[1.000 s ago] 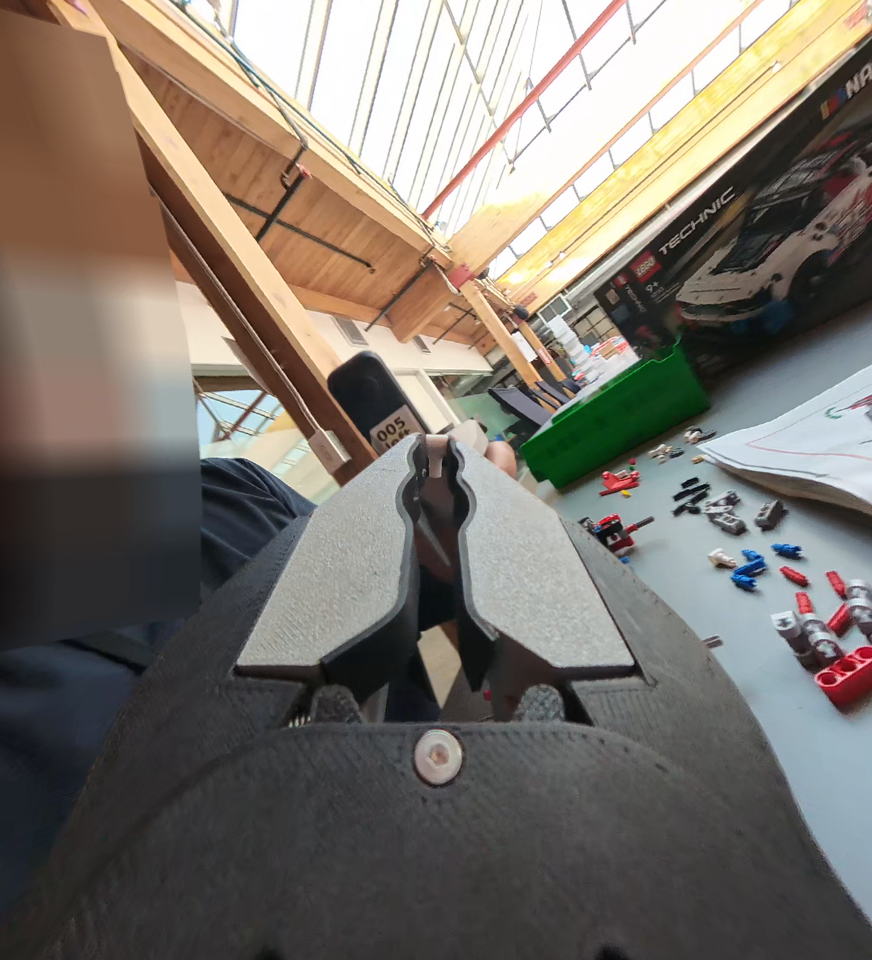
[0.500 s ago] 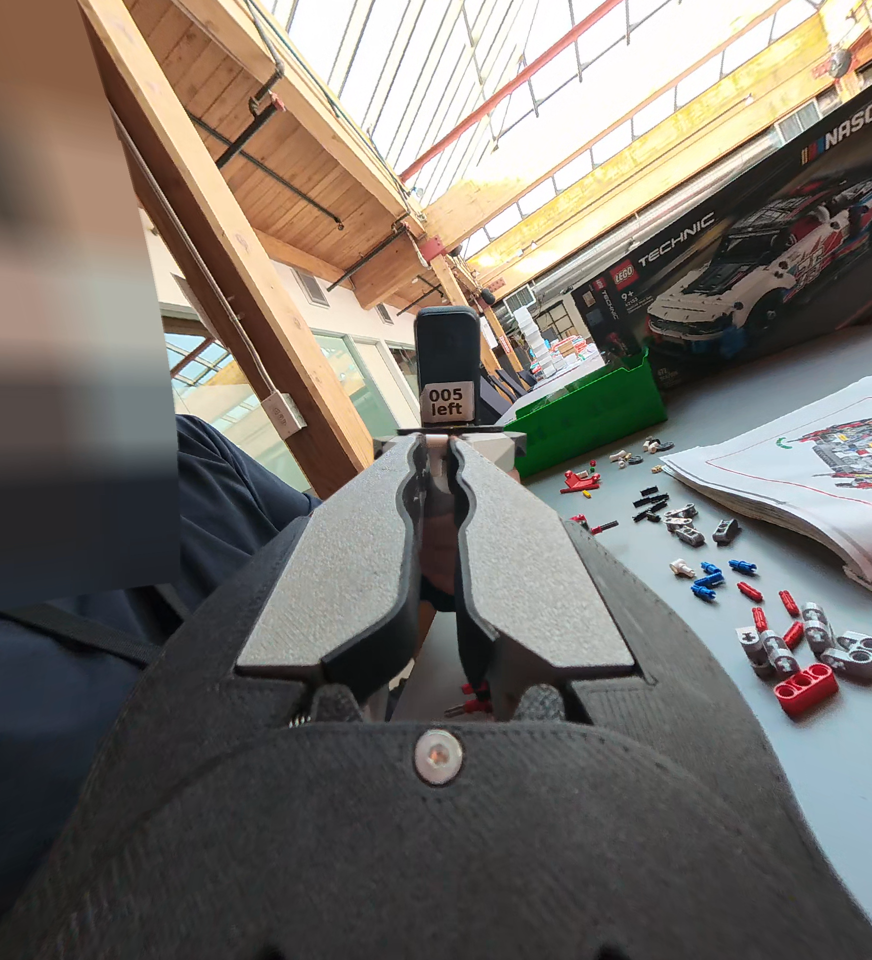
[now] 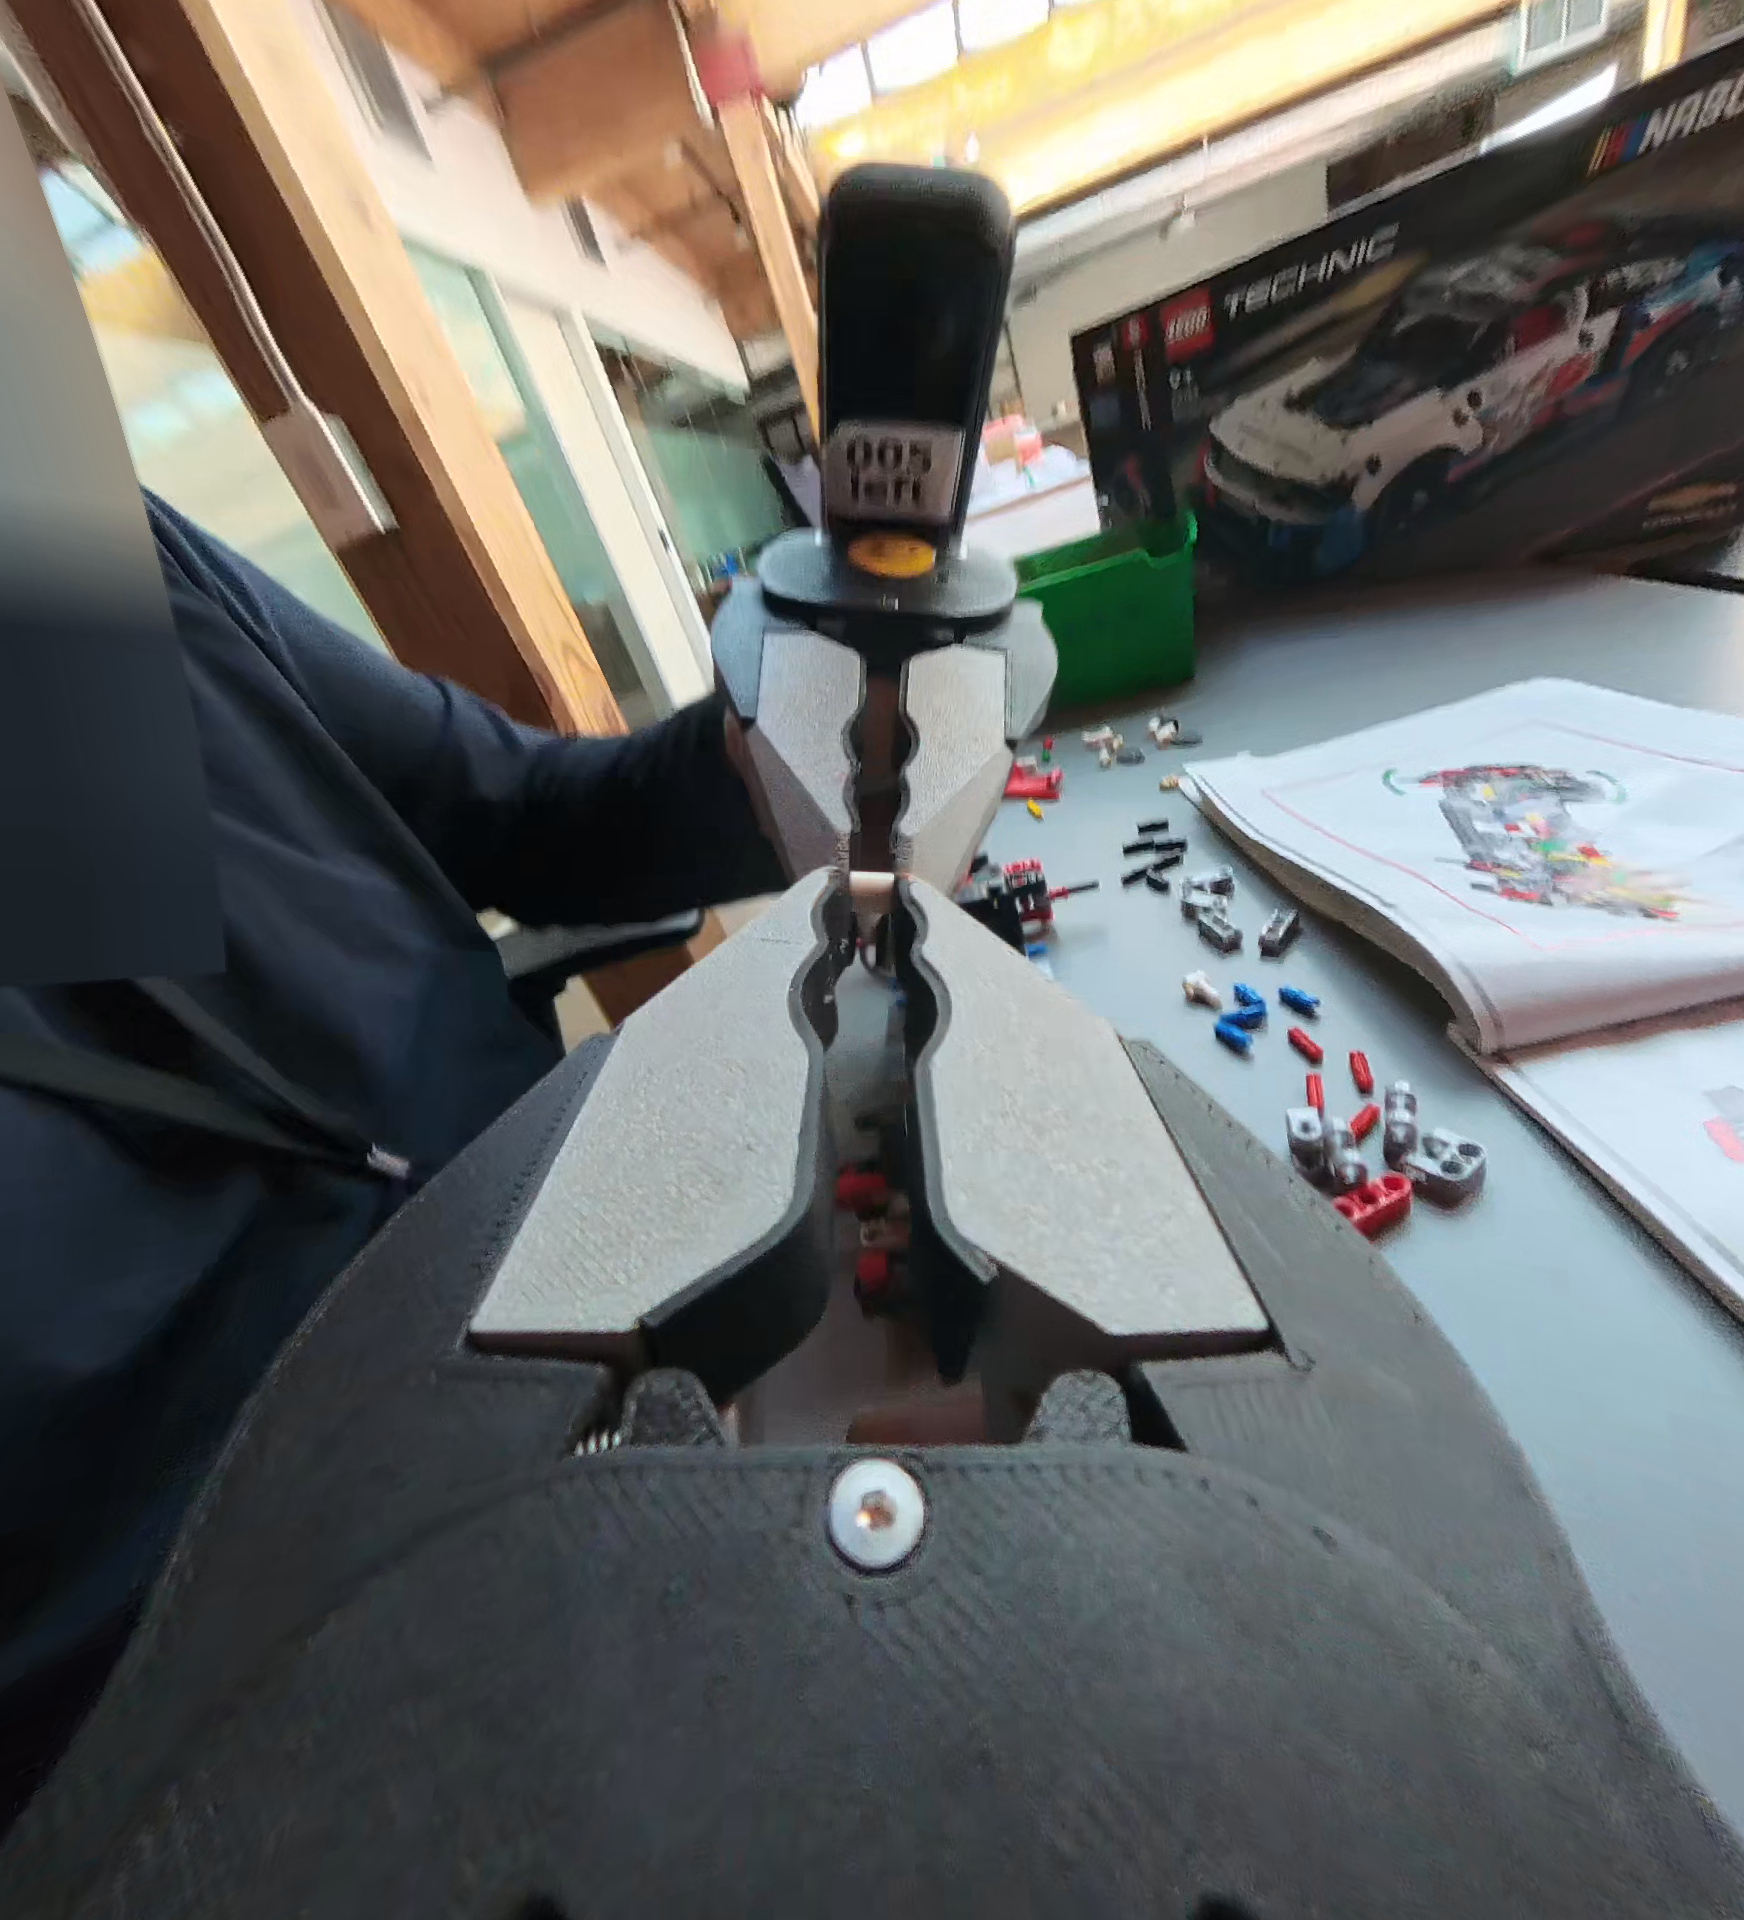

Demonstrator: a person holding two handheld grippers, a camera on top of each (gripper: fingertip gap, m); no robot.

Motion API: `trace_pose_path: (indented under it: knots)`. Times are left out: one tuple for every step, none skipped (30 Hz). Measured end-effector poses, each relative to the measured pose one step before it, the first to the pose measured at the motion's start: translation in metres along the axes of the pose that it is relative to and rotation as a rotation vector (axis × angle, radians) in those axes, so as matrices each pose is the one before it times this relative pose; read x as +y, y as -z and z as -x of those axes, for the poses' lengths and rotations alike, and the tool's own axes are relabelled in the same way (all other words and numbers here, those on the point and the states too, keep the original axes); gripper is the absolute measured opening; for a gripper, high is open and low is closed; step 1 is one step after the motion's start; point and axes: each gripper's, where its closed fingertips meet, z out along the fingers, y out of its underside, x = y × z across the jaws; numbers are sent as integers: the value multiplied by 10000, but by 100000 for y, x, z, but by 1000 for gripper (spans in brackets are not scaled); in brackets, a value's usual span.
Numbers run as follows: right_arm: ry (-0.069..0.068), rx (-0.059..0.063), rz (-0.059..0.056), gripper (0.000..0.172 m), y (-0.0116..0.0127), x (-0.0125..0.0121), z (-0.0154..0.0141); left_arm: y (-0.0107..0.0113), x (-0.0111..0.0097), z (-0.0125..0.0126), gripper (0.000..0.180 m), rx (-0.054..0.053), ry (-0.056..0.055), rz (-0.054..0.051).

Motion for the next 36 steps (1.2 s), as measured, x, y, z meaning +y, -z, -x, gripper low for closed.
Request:
trace_pose_path:
  knots:
    - [114, 89, 424, 5, 38, 475, 87, -45, 508, -125, 1, 87, -200, 579]
    - [77, 23, 404, 5, -10, 433, 198, -75, 452, -141, 1, 34, -203, 562]
    - [158, 140, 349, 5, 18, 322, 83, -80, 253, -3, 1, -133, -280, 430]
    - [230, 206, 349, 5, 30, 305, 47, -79, 252, -37, 1, -142, -337, 445]
    - [246, 192, 375, 5, 35, 277, 89, -99, 191, -62, 1, -119, -345, 413]
    - [261, 209, 348, 5, 44, 194, 83, -88, 95, -49, 1, -113, -283, 328]
    - [261, 206, 310, 5, 66, 125, 88, -105, 43, -73, 1, -63, -205, 276]
    - [202, 136, 307, 5, 59, 134, 122, -101, 57, -136, 1, 22, -172, 262]
    - [130, 79, 296, 5, 63, 129, 134, -121, 51, -134, 1, 55, -112, 227]
    - [88, 92, 247, 5, 61, 129, 48, -115, 15, -16, 1, 9, -58, 188]
    - [63, 100, 198, 5, 69, 133, 1, -128, 1, 1, 1, 1, -62, 146]
    - [34, 76, 150, 5, 89, 117, 17, -131, 8, -31, 1, 46, -18, 117]
    - [2, 70, 106, 5, 75, 110, 26, -130, -8, -41, 1, 73, 1, 114]
    - [-3, 105, 77, 5, 83, 120, -30, -150, -18, 51, 1, 33, -10, 86]
    - [12, 130, 58, 5, 96, 136, -57, -147, -32, 53, 1, 50, 45, 73]
    - [-2, 112, 47, 6, 108, 159, -33, -148, -28, 45, 1, 57, 66, 55]
    - [-45, 61, 26, 6, 117, 133, 18, -156, -56, 11, 1, 64, 42, 35]
    - [-66, 17, 3, 6, 132, 108, 56, -157, -61, -78, 1, 75, -9, 24]
    - [-32, 28, -19, 5, 150, 73, 49, -125, -95, -91, 1, 44, -22, 6]
    - [11, 52, -42, 5, 147, 28, 27, -101, -112, -47, 1, -8, -30, -4]
    - [12, 33, -36, 6, 124, 27, 50, -74, -76, -76, 1, -2, -43, 17]
    - [-6, 11, -16, 7, 100, 15, 64, -44, -49, -5, 1, -54, -48, 17]
    - [-13, -3, -10, 9, 75, 20, 57, -34, -46, 49, 1, -76, -34, 5]
    - [-11, 1, -1, 9, 51, 0, 40, -2, -31, -3, 2, -24, -1, 3]
    - [4, 29, 15, 10, 25, 7, -21, -6, 4, 12, 2, -18, 16, 12]
    - [39, 41, 30, 9, 2, 0, -22, -1, 50, 18, 2, -22, 8, 29]
    - [79, 55, 44, 9, -16, 4, -10, -2, 14, -28, 2, -2, 0, 10]
    - [94, 72, 57, 7, -29, 24, -25, -8, 37, -53, 2, 0, 5, 23]
    - [73, 62, 57, 6, -45, 15, -28, -23, 33, -25, 2, -27, -25, 25]
    - [49, 37, 43, 6, -31, -11, -5, -15, 43, -16, 2, -35, -34, 26]
    - [52, 26, 36, 6, -33, 1, 8, -9, 5, -36, 2, -11, -17, 14]
    - [52, 30, 43, 5, -14, 4, -7, 4, 9, -1, 2, -38, -16, 22]
    - [44, 26, 39, 6, -16, -1, 4, -8, 10, -3, 2, -27, -19, 24]
    - [49, 21, 16, 5, -4, -23, 8, 3, 3, -17, 2, -7, -1, 29]
    - [46, 31, -4, 5, -7, -25, -5, -9, 7, 23, 2, -29, -13, 31]
    - [29, 36, 3, 5, -30, 3, -42, 4, 16, 45, 2, -40, -14, 49]
